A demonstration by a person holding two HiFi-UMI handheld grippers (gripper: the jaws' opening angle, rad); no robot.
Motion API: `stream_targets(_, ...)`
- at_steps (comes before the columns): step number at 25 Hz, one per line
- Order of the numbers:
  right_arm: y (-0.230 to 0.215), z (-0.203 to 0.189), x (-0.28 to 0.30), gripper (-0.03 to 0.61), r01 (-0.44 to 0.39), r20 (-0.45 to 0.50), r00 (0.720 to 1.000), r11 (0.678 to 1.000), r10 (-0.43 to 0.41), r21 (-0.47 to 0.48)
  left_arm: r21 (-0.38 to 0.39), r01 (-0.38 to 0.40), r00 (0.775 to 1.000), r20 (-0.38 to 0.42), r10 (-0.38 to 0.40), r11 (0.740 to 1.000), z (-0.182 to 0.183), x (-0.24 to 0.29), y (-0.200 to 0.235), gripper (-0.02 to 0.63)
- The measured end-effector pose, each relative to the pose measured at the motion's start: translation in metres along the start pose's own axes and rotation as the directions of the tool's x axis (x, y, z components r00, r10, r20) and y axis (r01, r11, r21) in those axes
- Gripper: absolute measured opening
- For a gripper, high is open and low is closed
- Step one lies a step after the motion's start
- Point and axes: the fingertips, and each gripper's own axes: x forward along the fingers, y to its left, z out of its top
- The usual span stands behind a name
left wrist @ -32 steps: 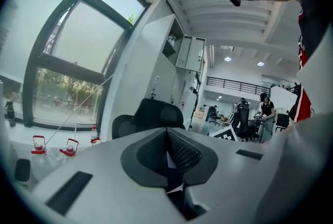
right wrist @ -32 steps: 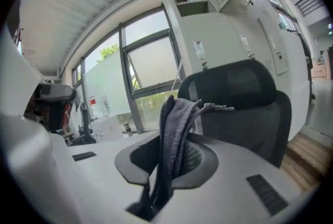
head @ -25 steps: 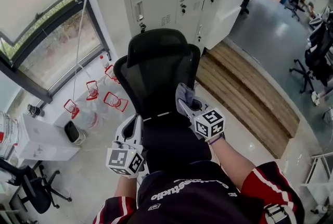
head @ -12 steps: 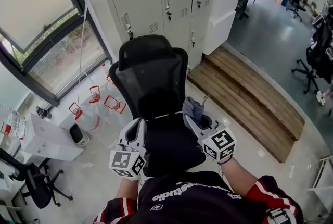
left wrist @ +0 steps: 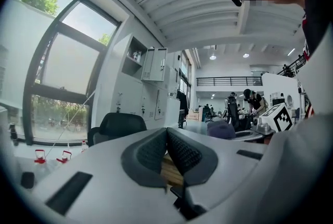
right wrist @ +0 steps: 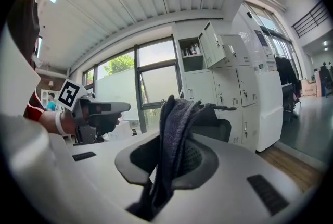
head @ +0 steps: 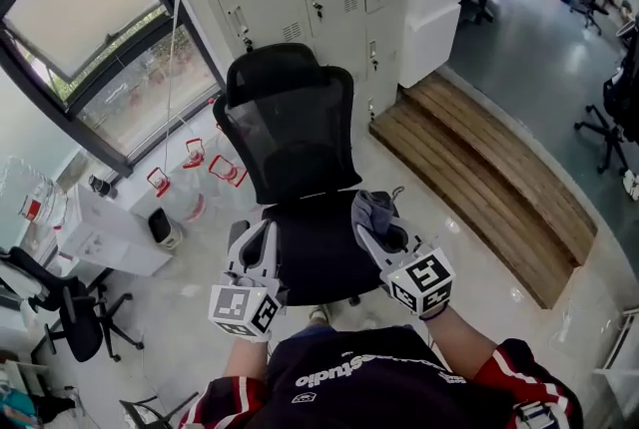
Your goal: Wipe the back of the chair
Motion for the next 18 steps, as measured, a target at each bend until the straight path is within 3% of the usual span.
stream_targets(9,0.041,0.009,-0.034,0.069,-0.022,0.020,1.000,1.000,0.023,-0.021,0.014,-0.019,1.000,-0.018,0.020,1.000,0.004,-0.041,-0.007,0.025)
stream_targets(18,0.101,0.028,-0.032,0.069,0.046,0.067,0.997,0.996,-0.041,-0.075,0.009,0.039,0.999,0.037,-0.039,0.999,0.017,-0.092,0.009,0.024)
